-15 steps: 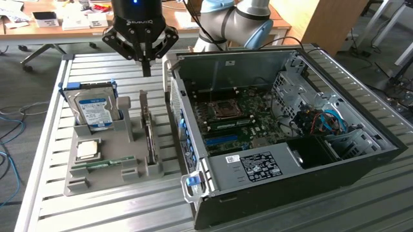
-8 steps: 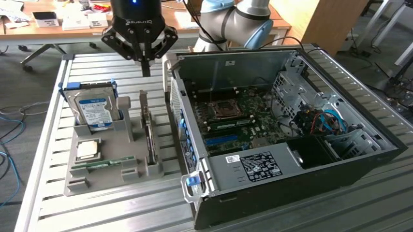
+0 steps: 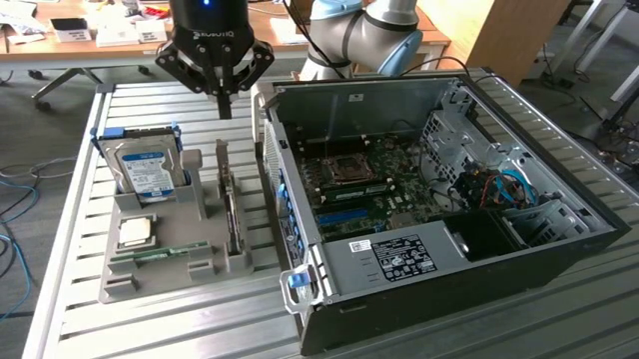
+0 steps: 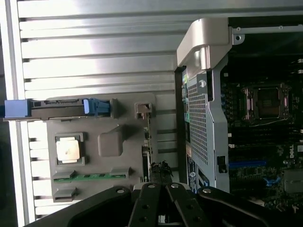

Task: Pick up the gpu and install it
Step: 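Reach for the gpu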

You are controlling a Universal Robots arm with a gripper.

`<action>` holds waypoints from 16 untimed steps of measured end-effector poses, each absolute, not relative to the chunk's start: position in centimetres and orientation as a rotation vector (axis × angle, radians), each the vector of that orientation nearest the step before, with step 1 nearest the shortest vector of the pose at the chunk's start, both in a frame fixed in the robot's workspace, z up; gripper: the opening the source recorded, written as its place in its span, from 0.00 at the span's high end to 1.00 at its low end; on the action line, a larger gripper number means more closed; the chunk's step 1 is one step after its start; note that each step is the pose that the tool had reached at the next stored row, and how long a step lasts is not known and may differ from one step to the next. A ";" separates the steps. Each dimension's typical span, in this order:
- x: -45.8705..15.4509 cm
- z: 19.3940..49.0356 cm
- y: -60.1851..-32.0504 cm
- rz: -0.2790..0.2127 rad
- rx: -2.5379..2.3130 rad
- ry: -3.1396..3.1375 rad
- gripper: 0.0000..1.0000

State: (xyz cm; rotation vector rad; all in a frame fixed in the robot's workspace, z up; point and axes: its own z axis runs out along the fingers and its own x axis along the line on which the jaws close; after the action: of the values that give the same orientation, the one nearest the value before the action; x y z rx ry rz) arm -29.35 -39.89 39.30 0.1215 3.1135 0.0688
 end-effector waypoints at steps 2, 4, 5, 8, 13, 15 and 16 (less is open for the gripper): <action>-29.4 39.3 -40.2 0.069 0.121 3.114 0.89; -29.4 39.3 -40.6 0.069 0.121 3.113 0.89; -29.4 39.3 -40.8 0.069 0.121 3.113 0.89; -29.4 39.3 -41.4 0.069 0.121 3.114 0.89; -29.4 39.3 -42.5 0.069 0.121 3.113 0.89; -29.4 39.3 -42.8 0.069 0.121 3.113 0.89; -29.4 39.3 -43.0 0.069 0.121 3.113 0.89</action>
State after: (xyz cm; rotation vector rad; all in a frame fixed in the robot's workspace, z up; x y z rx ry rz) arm -29.38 -42.97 39.28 0.1214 3.1135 0.0688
